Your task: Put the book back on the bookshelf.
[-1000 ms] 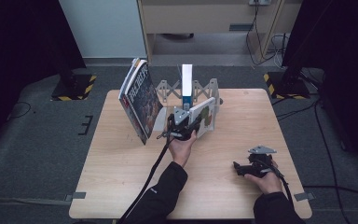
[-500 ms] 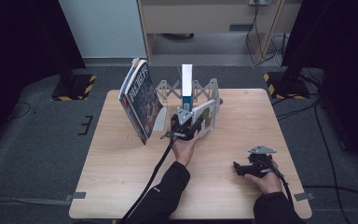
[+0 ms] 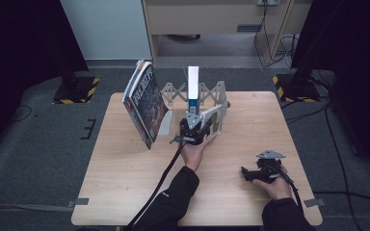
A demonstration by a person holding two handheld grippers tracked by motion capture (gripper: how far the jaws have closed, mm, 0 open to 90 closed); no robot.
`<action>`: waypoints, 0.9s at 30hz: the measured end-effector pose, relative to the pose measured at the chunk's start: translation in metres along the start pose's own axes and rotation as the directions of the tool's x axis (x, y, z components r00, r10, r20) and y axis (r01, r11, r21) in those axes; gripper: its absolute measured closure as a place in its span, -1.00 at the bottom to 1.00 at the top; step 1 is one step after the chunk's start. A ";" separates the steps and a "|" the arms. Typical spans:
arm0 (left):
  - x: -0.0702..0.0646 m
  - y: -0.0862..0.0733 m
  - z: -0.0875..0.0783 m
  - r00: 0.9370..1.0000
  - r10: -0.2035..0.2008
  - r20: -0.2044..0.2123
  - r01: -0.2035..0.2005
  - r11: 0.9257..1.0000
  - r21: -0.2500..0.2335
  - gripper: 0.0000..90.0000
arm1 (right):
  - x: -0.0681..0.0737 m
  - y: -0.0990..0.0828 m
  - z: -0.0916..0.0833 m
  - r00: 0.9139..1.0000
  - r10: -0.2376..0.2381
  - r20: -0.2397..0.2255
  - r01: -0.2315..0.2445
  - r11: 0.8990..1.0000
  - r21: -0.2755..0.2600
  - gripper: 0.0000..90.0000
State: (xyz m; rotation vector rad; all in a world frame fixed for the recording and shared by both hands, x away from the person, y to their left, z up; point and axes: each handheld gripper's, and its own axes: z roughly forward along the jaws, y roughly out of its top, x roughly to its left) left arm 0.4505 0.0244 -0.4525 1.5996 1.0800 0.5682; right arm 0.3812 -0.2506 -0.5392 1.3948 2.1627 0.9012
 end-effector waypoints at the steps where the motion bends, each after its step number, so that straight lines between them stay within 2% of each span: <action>1: 0.000 -0.001 0.000 1.000 0.000 0.003 0.000 1.000 -0.002 0.65 | 0.000 0.000 0.000 1.000 0.000 0.000 0.000 1.000 -0.001 -0.94; 8: 0.003 -0.004 -0.003 1.000 -0.003 0.005 0.003 1.000 0.000 0.65 | 0.000 0.000 0.000 1.000 0.000 0.000 0.000 1.000 0.000 -0.94; 12: 0.002 -0.008 -0.007 1.000 0.010 0.017 -0.010 1.000 0.023 0.64 | 0.000 0.000 0.000 1.000 0.000 0.000 0.000 1.000 0.000 -0.94; 15: 0.000 -0.011 -0.012 0.999 0.033 0.025 -0.034 0.998 0.048 0.64 | 0.000 0.000 0.000 1.000 0.000 0.000 0.000 1.000 0.000 -0.94; 23: 0.001 -0.030 -0.028 0.998 0.049 0.038 -0.052 0.993 0.103 0.63 | 0.000 0.000 0.000 1.000 0.002 0.002 -0.002 1.000 0.000 -0.94; 27: 0.003 -0.041 -0.033 0.998 0.037 0.044 -0.042 0.992 0.122 0.63 | 0.001 0.000 0.000 1.000 0.002 0.002 -0.002 1.000 0.000 -0.94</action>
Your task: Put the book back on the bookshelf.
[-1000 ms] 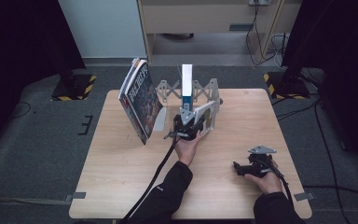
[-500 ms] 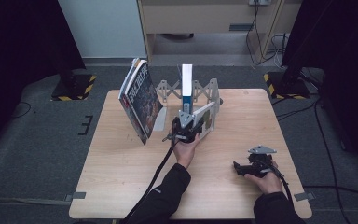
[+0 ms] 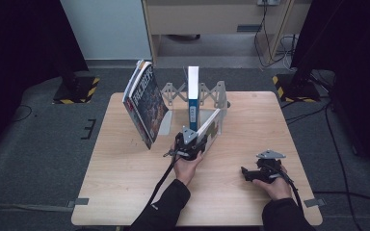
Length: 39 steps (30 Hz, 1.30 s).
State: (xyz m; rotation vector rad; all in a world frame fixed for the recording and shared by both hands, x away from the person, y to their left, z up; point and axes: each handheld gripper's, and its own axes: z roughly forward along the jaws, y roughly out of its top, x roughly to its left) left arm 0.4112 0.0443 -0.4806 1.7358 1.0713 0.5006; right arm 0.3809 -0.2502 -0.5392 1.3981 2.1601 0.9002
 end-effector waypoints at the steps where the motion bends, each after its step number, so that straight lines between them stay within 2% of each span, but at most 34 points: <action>1: 0.000 -0.002 0.000 1.000 0.000 0.000 0.000 1.000 0.003 0.63 | 0.000 0.000 0.000 1.000 0.000 0.000 0.000 1.000 0.000 -0.94; 8: 0.006 -0.018 -0.003 1.000 -0.009 0.007 0.009 0.999 0.050 0.63 | 0.000 0.000 0.000 1.000 0.000 0.000 0.000 1.000 0.000 -0.94; 11: 0.007 -0.021 -0.004 1.000 -0.022 0.010 0.021 0.999 0.044 0.63 | 0.000 0.000 0.000 1.000 0.001 0.000 -0.001 1.000 0.000 -0.94; 14: 0.006 -0.020 -0.003 1.000 -0.012 0.009 0.011 0.999 0.049 0.62 | 0.000 0.000 0.000 1.000 0.001 0.000 -0.001 1.000 0.000 -0.94; 20: 0.002 -0.012 0.000 1.000 -0.016 0.017 0.015 0.999 0.032 0.58 | 0.000 0.000 0.000 1.000 0.000 0.000 0.000 1.000 0.000 -0.94; 23: -0.001 -0.009 0.002 1.000 0.017 -0.011 -0.016 0.999 0.039 0.64 | 0.000 0.000 0.000 1.000 0.000 0.000 0.000 1.000 0.000 -0.94; 27: -0.002 -0.009 0.003 1.000 -0.006 -0.020 0.006 1.000 0.004 0.66 | 0.000 0.000 0.000 1.000 0.000 0.000 0.000 1.000 0.000 -0.94; 37: 0.003 0.007 0.003 0.999 -0.039 -0.035 0.039 0.999 -0.023 0.66 | 0.000 0.000 0.000 1.000 0.001 0.000 -0.001 1.000 0.000 -0.94; 39: 0.004 0.011 0.005 0.998 -0.036 -0.043 0.035 0.999 -0.027 0.66 | 0.000 0.000 0.000 1.000 0.000 0.001 0.000 1.000 -0.001 -0.94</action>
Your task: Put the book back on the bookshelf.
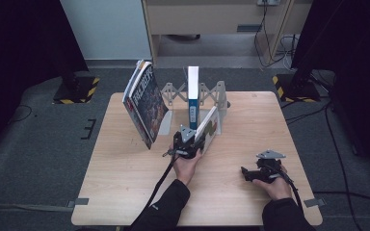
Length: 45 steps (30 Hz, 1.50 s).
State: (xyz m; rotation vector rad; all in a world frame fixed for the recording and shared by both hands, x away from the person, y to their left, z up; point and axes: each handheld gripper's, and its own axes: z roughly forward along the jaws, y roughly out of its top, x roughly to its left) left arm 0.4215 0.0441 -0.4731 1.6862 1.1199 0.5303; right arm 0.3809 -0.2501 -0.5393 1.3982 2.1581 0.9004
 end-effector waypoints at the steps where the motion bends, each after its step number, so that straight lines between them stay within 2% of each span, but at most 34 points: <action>1: 0.000 0.002 0.001 1.000 0.002 -0.004 -0.002 1.000 -0.003 0.66 | 0.000 0.000 0.000 1.000 0.000 0.000 0.000 1.000 0.000 -0.94; 5: 0.000 0.008 0.008 1.000 -0.007 -0.007 0.007 1.000 -0.007 0.66 | 0.000 0.000 0.000 1.000 0.000 0.000 0.000 1.000 0.000 -0.94; 7: -0.002 0.009 0.013 1.000 0.004 -0.009 -0.004 1.000 -0.002 0.66 | 0.000 0.000 0.000 1.000 0.000 0.000 0.000 1.000 0.000 -0.94; 13: -0.006 0.004 0.025 1.000 0.009 -0.011 -0.009 1.000 0.014 0.65 | 0.000 0.000 0.000 1.000 0.000 0.000 0.000 1.000 0.000 -0.94; 19: -0.009 0.002 0.029 0.999 0.031 -0.020 -0.030 0.999 0.012 0.64 | 0.000 0.000 0.000 1.000 0.000 0.000 0.000 1.000 0.000 -0.94; 21: -0.009 0.000 0.031 1.000 0.024 -0.018 -0.024 1.000 0.017 0.63 | 0.000 0.000 0.000 1.000 0.000 0.000 0.000 1.000 0.000 -0.95; 25: -0.008 -0.002 0.037 1.000 0.021 -0.007 -0.021 0.999 0.025 0.61 | 0.000 0.000 0.000 1.000 0.000 0.001 0.000 1.000 0.000 -0.95; 28: -0.007 -0.005 0.039 0.999 0.028 0.025 -0.028 0.999 0.018 0.55 | 0.000 0.000 0.000 1.000 0.000 0.001 0.000 1.000 0.000 -0.95; 31: -0.006 -0.006 0.037 0.997 0.044 0.060 -0.044 0.999 0.005 0.46 | 0.000 0.000 0.000 1.000 0.000 0.001 0.000 1.000 0.000 -0.95; 34: -0.005 -0.009 0.028 0.994 0.068 0.083 -0.068 0.998 -0.006 0.36 | 0.000 0.000 0.000 1.000 0.001 0.000 -0.001 1.000 0.001 -0.95; 38: 0.000 -0.015 0.013 0.992 0.067 0.109 -0.064 0.998 -0.025 0.28 | 0.001 0.000 0.000 1.000 0.002 0.000 -0.002 1.000 0.001 -0.95; 41: 0.001 -0.019 0.005 0.990 0.068 0.122 -0.064 0.998 -0.029 0.29 | 0.001 0.000 0.000 1.000 0.002 0.000 -0.002 1.000 0.001 -0.95; 43: 0.002 -0.021 0.002 0.988 0.073 0.134 -0.070 0.997 -0.029 0.40 | 0.001 0.000 0.000 1.000 0.003 0.001 -0.003 1.000 0.001 -0.95; 45: 0.000 -0.021 0.002 0.989 0.068 0.131 -0.065 0.997 -0.031 0.49 | 0.001 0.000 0.000 1.000 0.003 0.001 -0.003 1.000 0.001 -0.95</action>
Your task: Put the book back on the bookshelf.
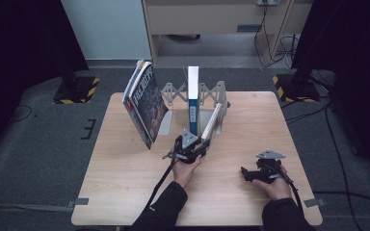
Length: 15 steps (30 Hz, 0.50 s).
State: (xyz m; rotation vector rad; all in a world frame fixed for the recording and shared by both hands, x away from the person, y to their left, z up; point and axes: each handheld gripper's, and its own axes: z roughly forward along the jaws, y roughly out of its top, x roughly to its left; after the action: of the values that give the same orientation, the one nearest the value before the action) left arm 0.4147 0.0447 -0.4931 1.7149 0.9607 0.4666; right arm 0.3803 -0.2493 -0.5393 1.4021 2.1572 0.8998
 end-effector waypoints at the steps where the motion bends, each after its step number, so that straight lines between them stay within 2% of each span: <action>1: -0.001 0.000 0.001 1.000 0.001 0.001 -0.001 1.000 0.002 0.49 | 0.000 0.000 0.000 1.000 0.000 0.000 0.000 1.000 0.000 -0.95; 7: -0.005 0.006 0.013 1.000 0.007 0.006 -0.007 1.000 0.009 0.46 | 0.000 0.000 0.000 1.000 0.000 0.000 0.000 1.000 0.000 -0.95; 10: -0.005 0.010 0.020 1.000 -0.009 0.017 0.009 1.000 0.015 0.41 | 0.000 0.000 0.000 1.000 0.000 0.000 0.000 1.000 0.000 -0.95; 15: -0.002 0.012 0.031 0.998 -0.025 0.062 0.024 1.000 0.013 0.32 | 0.000 0.000 0.000 1.000 0.000 0.000 0.000 1.000 0.000 -0.95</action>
State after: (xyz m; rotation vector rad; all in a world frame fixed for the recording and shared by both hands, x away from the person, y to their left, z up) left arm 0.4395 0.0231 -0.4931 1.7175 0.9402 0.3895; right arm 0.3803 -0.2491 -0.5393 1.4027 2.1572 0.8997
